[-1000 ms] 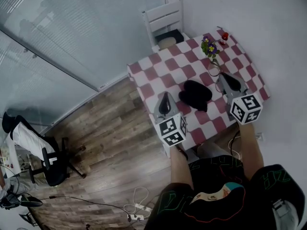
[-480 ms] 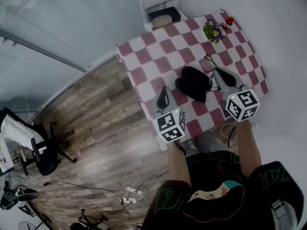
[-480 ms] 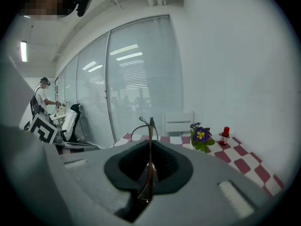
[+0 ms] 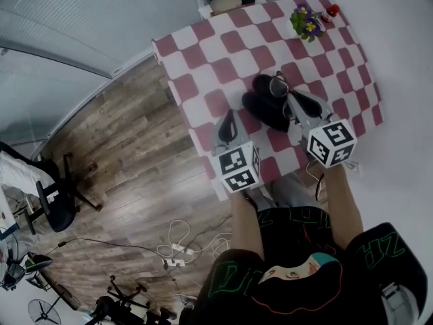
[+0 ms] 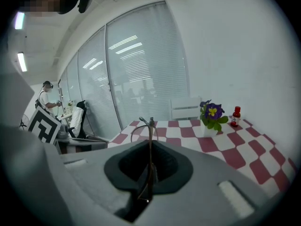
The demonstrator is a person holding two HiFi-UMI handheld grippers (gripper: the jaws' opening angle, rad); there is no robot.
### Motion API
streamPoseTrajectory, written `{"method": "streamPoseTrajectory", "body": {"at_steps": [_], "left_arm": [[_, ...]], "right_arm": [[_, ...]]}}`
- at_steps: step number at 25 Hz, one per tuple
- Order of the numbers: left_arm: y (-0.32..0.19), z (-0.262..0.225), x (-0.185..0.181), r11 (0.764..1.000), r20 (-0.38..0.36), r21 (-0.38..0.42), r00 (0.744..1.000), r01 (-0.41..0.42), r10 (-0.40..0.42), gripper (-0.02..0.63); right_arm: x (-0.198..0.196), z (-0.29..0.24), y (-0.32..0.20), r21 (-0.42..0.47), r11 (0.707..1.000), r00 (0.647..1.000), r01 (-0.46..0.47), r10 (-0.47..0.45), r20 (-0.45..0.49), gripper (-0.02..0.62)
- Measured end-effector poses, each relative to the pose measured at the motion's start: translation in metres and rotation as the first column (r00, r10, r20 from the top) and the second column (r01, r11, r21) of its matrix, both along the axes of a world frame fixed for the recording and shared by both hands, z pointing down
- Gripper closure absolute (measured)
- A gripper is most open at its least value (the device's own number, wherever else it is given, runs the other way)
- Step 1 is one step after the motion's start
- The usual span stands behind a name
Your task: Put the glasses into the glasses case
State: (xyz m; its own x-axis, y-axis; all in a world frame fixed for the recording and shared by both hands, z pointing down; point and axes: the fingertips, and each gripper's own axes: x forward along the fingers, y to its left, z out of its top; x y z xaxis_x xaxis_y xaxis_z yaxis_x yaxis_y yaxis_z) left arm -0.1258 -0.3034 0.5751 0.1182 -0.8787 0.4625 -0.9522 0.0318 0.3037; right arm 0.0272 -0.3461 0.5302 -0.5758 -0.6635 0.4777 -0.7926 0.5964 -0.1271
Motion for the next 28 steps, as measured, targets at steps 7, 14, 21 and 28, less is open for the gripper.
{"method": "streamPoseTrajectory", "body": {"at_steps": [7, 14, 21, 28], "left_arm": [[0.005, 0.018, 0.008, 0.999, -0.003, -0.041, 1.0, -0.011, 0.011, 0.598], [0.008, 0.025, 0.009, 0.998, -0.004, -0.055, 1.0, 0.006, -0.006, 0.598], [0.014, 0.03, 0.003, 0.996, -0.03, -0.068, 0.998, 0.048, -0.05, 0.597], [0.019, 0.024, -0.007, 0.994, -0.038, -0.052, 0.995, 0.092, -0.094, 0.598]], "right_arm": [[-0.008, 0.028, 0.008, -0.052, 0.997, 0.998, 0.053, -0.055, -0.04, 0.578], [-0.023, 0.049, 0.011, -0.082, 0.985, 0.981, 0.154, -0.162, -0.102, 0.578], [-0.033, 0.078, 0.016, -0.123, 0.964, 0.951, 0.235, -0.254, -0.179, 0.578], [-0.04, 0.097, 0.024, -0.168, 0.942, 0.924, 0.291, -0.322, -0.205, 0.578]]}}
